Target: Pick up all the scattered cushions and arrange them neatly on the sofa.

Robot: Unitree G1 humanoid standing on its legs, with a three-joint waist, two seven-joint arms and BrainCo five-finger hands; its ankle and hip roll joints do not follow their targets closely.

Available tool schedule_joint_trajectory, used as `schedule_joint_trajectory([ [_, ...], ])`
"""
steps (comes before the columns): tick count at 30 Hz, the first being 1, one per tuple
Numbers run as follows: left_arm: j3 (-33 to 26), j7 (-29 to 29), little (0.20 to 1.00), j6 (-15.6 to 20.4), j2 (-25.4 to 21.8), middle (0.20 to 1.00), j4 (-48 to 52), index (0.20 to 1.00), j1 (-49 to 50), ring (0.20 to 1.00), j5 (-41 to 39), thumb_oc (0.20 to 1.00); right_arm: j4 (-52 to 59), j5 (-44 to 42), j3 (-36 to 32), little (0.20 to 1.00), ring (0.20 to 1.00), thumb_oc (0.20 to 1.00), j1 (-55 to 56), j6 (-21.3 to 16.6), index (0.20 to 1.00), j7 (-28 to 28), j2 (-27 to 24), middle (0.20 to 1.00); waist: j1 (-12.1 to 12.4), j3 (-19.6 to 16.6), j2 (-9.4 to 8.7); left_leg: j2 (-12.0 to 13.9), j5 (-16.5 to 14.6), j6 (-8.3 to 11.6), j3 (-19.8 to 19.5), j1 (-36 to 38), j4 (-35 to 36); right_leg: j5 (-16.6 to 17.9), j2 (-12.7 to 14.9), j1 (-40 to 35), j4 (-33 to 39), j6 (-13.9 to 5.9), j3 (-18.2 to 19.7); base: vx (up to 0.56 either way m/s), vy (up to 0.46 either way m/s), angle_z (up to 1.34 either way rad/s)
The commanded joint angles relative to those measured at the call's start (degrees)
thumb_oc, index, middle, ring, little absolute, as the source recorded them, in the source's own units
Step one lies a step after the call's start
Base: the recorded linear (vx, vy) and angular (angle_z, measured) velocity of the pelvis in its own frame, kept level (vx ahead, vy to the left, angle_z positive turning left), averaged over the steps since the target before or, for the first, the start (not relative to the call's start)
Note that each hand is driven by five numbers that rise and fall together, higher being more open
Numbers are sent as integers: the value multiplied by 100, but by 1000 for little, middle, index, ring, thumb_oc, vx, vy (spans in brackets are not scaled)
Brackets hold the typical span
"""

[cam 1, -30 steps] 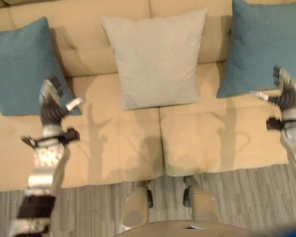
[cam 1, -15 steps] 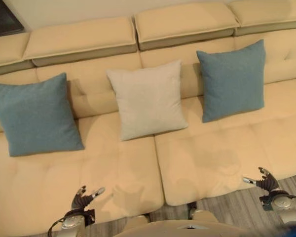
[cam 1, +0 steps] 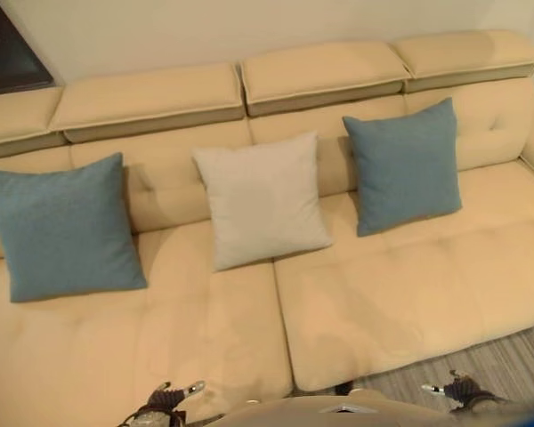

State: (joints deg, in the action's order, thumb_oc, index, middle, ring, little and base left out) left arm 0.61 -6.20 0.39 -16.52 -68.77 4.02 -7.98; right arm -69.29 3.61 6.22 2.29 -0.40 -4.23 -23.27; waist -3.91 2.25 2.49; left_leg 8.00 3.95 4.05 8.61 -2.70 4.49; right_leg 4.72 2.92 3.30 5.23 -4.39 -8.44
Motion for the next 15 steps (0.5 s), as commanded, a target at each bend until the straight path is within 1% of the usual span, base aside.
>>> schedule_joint_trajectory([
  [1, 122, 5, 1000, 5, -396, 1000, -133, 1000, -367, 1000, 162, 1000, -227, -56, 52, 1000, 1000, 1000, -406, 42, 1000, -126, -9, 1000, 9, 429, -433, 183, 605, 561, -2, -41, -351, -424, 0, -316, -23, -193, -186, -154, -72, 44],
  [2, 122, 5, 1000, 5, -396, 1000, -135, 1000, -369, 1000, 162, 1000, -229, -56, 51, 1000, 1000, 1000, -408, 42, 1000, -126, -8, 1000, 4, 429, -433, 184, 600, 561, -9, -52, -363, -424, 0, -314, -23, -193, -191, -133, -50, 41],
  [3, 134, 25, 1000, 9, -397, 1000, -114, 1000, -384, 1000, 152, 1000, -263, -52, 56, 1000, 1000, 1000, -419, 50, 1000, -117, -22, 1000, 9, 443, -458, 159, 509, 516, -44, -67, -446, -408, 8, -290, -23, -188, -196, -93, -30, 30],
  [4, 119, 78, 1000, -216, -681, 1000, -396, 1000, -854, 1000, 138, 1000, -332, 57, 133, 1000, 1000, 1000, -534, 98, 1000, -19, -133, 1000, -74, 419, -499, 100, 268, 454, -57, -1, -654, -363, 25, -254, -23, -194, -137, -120, -29, 19],
  [5, 103, 73, 1000, -89, -690, 1000, -366, 1000, -912, 1000, 138, 1000, -398, 70, 135, 1000, 1000, 1000, -533, 81, 1000, -60, -178, 1000, -107, 378, -549, 5, 25, 380, -72, 46, -863, -305, 70, -227, -23, -196, -129, -111, 4, -6],
  [6, 176, 148, 1000, -115, -635, 1000, -339, 1000, -938, 1000, 123, 1000, -411, 39, 82, 1000, 1000, 1000, -573, 136, 1000, -24, -206, 1000, -133, 360, -579, -88, -229, 322, -84, 126, -1050, -260, 109, -228, -23, -212, -96, -129, 63, -22],
  [7, 162, 192, 1000, -125, -629, 1000, -409, 1000, -996, 1000, 66, 1000, -423, 83, 110, 1000, 1000, 1000, -614, 169, 1000, 15, -258, 1000, -186, 281, -582, -374, -568, 239, -304, 285, -1352, -153, 93, -154, -23, -217, 26, -130, 107, -24],
  [8, 186, 195, 1000, -127, -619, 1000, -443, 1000, -1008, 1000, 61, 1000, -428, 128, 123, 1000, 1000, 1000, -620, 176, 1000, 29, -253, 1000, -231, 223, -552, -474, -636, 220, -348, 416, -1254, -103, 97, -92, -32, -239, 35, -90, 91, -22],
  [9, 187, 195, 1000, -126, -617, 1000, -444, 1000, -1008, 1000, 61, 1000, -427, 129, 123, 1000, 1000, 1000, -619, 177, 1000, 29, -255, 1000, -226, 232, -547, -469, -640, 220, -344, 432, -1248, -106, 91, -103, -32, -240, 38, -61, 103, -26],
  [10, 211, 205, 1000, -143, -623, 1000, -475, 1000, -1055, 1000, 37, 1000, -494, 158, 109, 1000, 1000, 1000, -615, 218, 1000, 66, -244, 1000, -285, 186, -497, -484, -743, 172, -298, 606, -1076, -90, 96, -24, -104, -263, 30, -115, 213, -18],
  [11, 275, 259, 1000, -184, -606, 1000, -463, 1000, -1135, 1000, 41, 1000, -513, 166, 114, 1000, 1000, 1000, -598, 255, 1000, 94, -221, 1000, -405, 149, -392, -521, -754, 92, -196, 795, -683, 19, 154, 101, -212, -335, 40, -116, 213, -8],
  [12, 276, 259, 1000, -184, -605, 1000, -464, 1000, -1136, 1000, 41, 1000, -513, 166, 113, 1000, 1000, 1000, -597, 255, 1000, 94, -222, 1000, -402, 149, -392, -523, -747, 91, -193, 801, -671, 19, 154, 102, -213, -336, 43, -113, 209, 9],
  [13, 264, 263, 1000, -183, -612, 1000, -466, 1000, -1164, 1000, 33, 1000, -523, 195, 125, 1000, 1000, 1000, -611, 283, 1000, 98, -208, 1000, -427, 129, -388, -578, -834, 36, -175, 850, -513, 73, 199, 149, -231, -364, 75, -78, 128, 8],
  [15, 283, 290, 1000, -187, -661, 1000, -492, 1000, -1300, 1000, 17, 1000, -538, 293, 149, 1000, 1000, 1000, -682, 323, 1000, 106, -184, 1000, -425, 157, -394, -727, -871, -74, -158, 899, -327, 264, 298, 316, -257, -479, 184, -196, 253, -19],
])
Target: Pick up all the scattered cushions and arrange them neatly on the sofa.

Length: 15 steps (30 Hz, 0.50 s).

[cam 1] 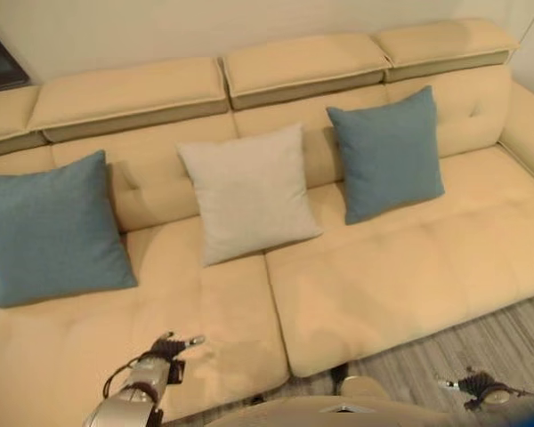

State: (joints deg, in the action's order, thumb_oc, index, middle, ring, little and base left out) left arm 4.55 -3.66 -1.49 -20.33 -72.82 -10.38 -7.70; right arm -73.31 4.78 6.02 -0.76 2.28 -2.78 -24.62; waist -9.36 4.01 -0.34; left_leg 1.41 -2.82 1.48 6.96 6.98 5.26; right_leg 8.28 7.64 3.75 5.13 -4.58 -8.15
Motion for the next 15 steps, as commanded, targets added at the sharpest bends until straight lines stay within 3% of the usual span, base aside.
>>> schedule_joint_trajectory([
  [1, -125, 33, 1000, 5, -345, 1000, -121, 1000, 36, 1000, -49, 1000, -127, 234, 230, 1000, 1000, 1000, -447, 64, 1000, -7, 3, 1000, 138, 28, -132, -205, -167, 94, 26, -123, -330, 120, -92, 451, -228, -576, 214, -352, 351, -65],
  [3, -144, 101, 1000, -18, -642, 1000, -246, 1000, -181, 1000, 21, 1000, -100, 368, 417, 1000, 1000, 1000, -639, 89, 1000, 65, 77, 1000, 171, 148, -158, -251, -71, -18, 224, -215, -256, 209, -59, 724, -397, -724, 402, -410, 289, -91],
  [6, -154, 122, 1000, -65, -896, 1000, -351, 1000, -304, 1000, 48, 1000, -127, 471, 582, 1000, 1000, 1000, -676, 66, 1000, 110, 91, 1000, 242, 159, -93, -170, 60, -100, 318, -363, -269, -270, -97, 571, -1114, -584, 401, -242, 84, -75],
  [7, -163, 139, 1000, -98, -1046, 1000, -439, 1000, -395, 1000, 53, 1000, -173, 493, 613, 1000, 1000, 1000, -656, 56, 1000, 150, 71, 1000, 264, 88, -46, -92, 151, -100, 311, -385, -159, -624, -141, 358, -1508, -502, 509, -158, 10, -30],
  [8, -155, 138, 1000, -115, -1082, 1000, -482, 1000, -415, 1000, 57, 1000, -210, 497, 608, 1000, 1000, 1000, -608, 61, 1000, 180, 88, 1000, 297, 32, -71, -94, 158, -90, 298, -405, -158, -703, -120, 172, -1445, -518, 535, -130, -71, -34],
  [9, -236, 127, 1000, -156, -1195, 1000, -615, 1000, -485, 1000, 56, 1000, -209, 534, 653, 1000, 1000, 1000, -628, 116, 1000, 224, 108, 1000, 391, -139, -153, -75, 229, 3, 427, -428, -88, -607, -25, -174, -817, -548, 319, -50, -78, -18],
  [10, -236, 127, 1000, -156, -1195, 1000, -615, 1000, -485, 1000, 56, 1000, -209, 534, 653, 1000, 1000, 1000, -628, 116, 1000, 224, 108, 1000, 391, -137, -153, -75, 229, 3, 427, -427, -87, -606, -25, -176, -815, -548, 319, -6, -131, -21],
  [13, -339, 144, 1000, -216, -1364, 1000, -836, 1000, -612, 1000, 27, 1000, -198, 606, 827, 1000, 1000, 1000, -727, 108, 1000, 238, 97, 1000, 335, -394, -206, 79, 315, 171, 455, -322, -26, -566, -188, -422, -205, -530, 341, 27, -159, -9],
  [15, -342, 150, 1000, -226, -1389, 1000, -865, 1000, -625, 1000, 44, 1000, -188, 598, 832, 1000, 1000, 1000, -748, 107, 1000, 235, 85, 1000, 318, -400, -204, 104, 327, 192, 452, -316, -26, -551, -204, -443, -167, -523, 328, -8, -103, 6],
])
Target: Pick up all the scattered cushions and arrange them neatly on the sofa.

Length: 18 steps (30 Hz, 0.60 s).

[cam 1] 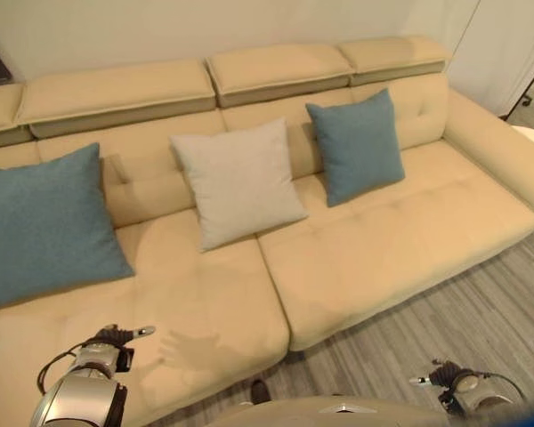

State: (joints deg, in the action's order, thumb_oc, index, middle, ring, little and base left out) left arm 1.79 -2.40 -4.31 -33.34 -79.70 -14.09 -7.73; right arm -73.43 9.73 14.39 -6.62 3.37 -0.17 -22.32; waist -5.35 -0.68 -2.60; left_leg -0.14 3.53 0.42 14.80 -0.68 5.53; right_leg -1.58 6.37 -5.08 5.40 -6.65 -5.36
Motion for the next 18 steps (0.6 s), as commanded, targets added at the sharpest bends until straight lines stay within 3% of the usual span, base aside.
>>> schedule_joint_trajectory([
  [1, -85, 30, 1000, 41, -147, 1000, -219, 1000, -287, 1000, 26, 1000, -187, 116, 45, 1000, 1000, 1000, -192, -6, 1000, -26, -152, 1000, -101, 47, 35, 291, -284, 333, -357, 443, -53, 452, -100, 410, -134, -293, 12, -21, -78, 9],
  [4, -57, 48, 1000, 18, -186, 1000, -243, 1000, -328, 1000, 44, 1000, -226, 152, 108, 1000, 1000, 1000, -213, 0, 1000, -25, -149, 1000, -111, 24, 45, 322, -258, 362, -348, 427, -53, 454, -135, 388, -73, -274, -39, -38, -75, 3],
  [5, -188, -52, 1000, 149, 141, 1000, 161, 1000, 33, 1000, -184, 1000, -181, 12, 9, 1000, 1000, 1000, -137, 35, 1000, -95, -70, 1000, -47, 35, 33, 337, -222, 370, -397, 398, -53, 440, -144, 366, -53, -252, -92, -51, -59, 2],
  [18, 46, -12, 1000, 147, 993, 1000, 358, 1000, 612, 1000, 14, 1000, -148, -129, -156, 1000, 1000, 1000, -5, -21, 1000, -250, 55, 1000, 60, 153, 24, 441, -124, 469, -587, 393, -53, 323, -237, 214, -40, -118, -335, -25, -36, 17],
])
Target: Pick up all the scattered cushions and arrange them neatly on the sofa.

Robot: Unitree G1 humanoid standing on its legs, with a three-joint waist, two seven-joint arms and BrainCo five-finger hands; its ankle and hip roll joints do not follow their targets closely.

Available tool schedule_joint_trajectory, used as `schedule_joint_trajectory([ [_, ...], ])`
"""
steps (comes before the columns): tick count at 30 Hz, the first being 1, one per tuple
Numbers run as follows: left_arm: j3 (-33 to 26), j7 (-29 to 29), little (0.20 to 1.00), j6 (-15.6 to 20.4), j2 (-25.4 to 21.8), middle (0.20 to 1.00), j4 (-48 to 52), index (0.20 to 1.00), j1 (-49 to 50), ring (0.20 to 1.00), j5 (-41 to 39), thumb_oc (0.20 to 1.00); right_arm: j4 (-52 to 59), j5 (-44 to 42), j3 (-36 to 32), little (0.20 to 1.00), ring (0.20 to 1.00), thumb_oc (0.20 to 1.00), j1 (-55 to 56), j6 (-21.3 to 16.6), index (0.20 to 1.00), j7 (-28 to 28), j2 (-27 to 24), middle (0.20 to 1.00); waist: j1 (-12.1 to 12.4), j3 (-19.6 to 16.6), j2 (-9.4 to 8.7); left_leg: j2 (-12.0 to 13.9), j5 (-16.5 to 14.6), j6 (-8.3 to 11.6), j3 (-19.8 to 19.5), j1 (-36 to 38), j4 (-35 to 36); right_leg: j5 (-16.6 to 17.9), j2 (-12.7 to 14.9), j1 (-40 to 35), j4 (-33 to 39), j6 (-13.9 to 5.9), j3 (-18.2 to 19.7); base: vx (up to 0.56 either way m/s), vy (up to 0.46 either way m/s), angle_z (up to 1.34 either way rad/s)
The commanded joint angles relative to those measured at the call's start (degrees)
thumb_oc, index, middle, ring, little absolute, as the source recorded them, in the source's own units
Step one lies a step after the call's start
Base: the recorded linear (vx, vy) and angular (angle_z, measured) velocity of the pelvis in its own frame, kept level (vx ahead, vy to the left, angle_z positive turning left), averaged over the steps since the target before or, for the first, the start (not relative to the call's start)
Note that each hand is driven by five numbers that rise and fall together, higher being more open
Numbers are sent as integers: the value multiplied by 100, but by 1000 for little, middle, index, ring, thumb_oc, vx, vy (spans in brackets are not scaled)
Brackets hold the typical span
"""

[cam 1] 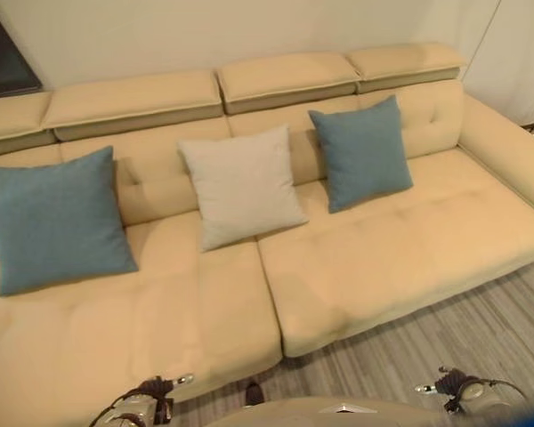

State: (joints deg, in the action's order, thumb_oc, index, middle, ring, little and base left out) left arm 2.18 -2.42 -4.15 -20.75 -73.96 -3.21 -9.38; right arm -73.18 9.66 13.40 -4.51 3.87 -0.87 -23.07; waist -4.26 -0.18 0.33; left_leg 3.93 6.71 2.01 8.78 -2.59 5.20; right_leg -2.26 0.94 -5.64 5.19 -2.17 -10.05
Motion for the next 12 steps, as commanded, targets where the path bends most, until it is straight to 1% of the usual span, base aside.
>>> schedule_joint_trajectory([
  [1, 37, -8, 1000, 128, -214, 1000, -217, 1000, -462, 1000, 207, 1000, -196, -117, -56, 1000, 1000, 1000, -197, -69, 1000, -184, 159, 1000, -49, 102, -268, 40, -443, 315, 11, 593, -20, 386, 300, 263, -19, -561, 116, 4, -14, 9],
  [6, 116, 16, 1000, 121, -41, 1000, -219, 1000, -400, 1000, 261, 1000, -299, -113, -80, 1000, 1000, 1000, -124, -61, 1000, -195, 232, 1000, -63, 80, -248, 56, -464, 321, 6, 642, -20, 343, 282, 210, -19, -540, 97, 1, -2, 1],
  [12, 157, 18, 1000, 131, 28, 1000, -196, 1000, -355, 1000, 284, 1000, -310, -138, -104, 1000, 1000, 1000, -89, -69, 1000, -209, 261, 1000, -85, 81, -236, 70, -488, 325, 15, 688, -20, 322, 281, 179, -19, -531, 102, 0, 0, 0],
])
